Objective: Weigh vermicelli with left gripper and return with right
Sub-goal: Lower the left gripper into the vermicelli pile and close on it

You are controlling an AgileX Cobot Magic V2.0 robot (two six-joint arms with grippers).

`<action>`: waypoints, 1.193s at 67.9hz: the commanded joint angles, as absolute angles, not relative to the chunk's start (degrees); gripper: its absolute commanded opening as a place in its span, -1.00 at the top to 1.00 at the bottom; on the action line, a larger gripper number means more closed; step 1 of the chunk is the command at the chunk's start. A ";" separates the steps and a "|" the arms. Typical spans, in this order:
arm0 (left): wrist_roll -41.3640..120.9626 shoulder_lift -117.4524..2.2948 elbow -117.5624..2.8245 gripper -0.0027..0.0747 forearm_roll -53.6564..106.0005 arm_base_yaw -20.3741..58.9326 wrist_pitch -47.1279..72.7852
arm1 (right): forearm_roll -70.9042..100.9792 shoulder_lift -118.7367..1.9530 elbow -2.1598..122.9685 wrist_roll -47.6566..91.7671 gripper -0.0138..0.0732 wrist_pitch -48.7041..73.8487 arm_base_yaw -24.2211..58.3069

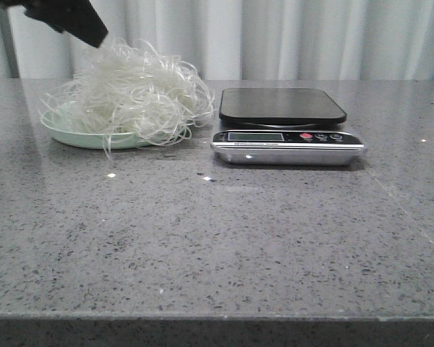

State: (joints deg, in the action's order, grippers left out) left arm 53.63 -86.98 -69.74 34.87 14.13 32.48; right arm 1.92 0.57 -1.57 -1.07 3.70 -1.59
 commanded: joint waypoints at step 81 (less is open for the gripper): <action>56.17 -96.23 -74.21 0.55 51.62 14.16 28.54 | 1.28 1.52 -1.15 -0.99 0.34 -0.33 -1.78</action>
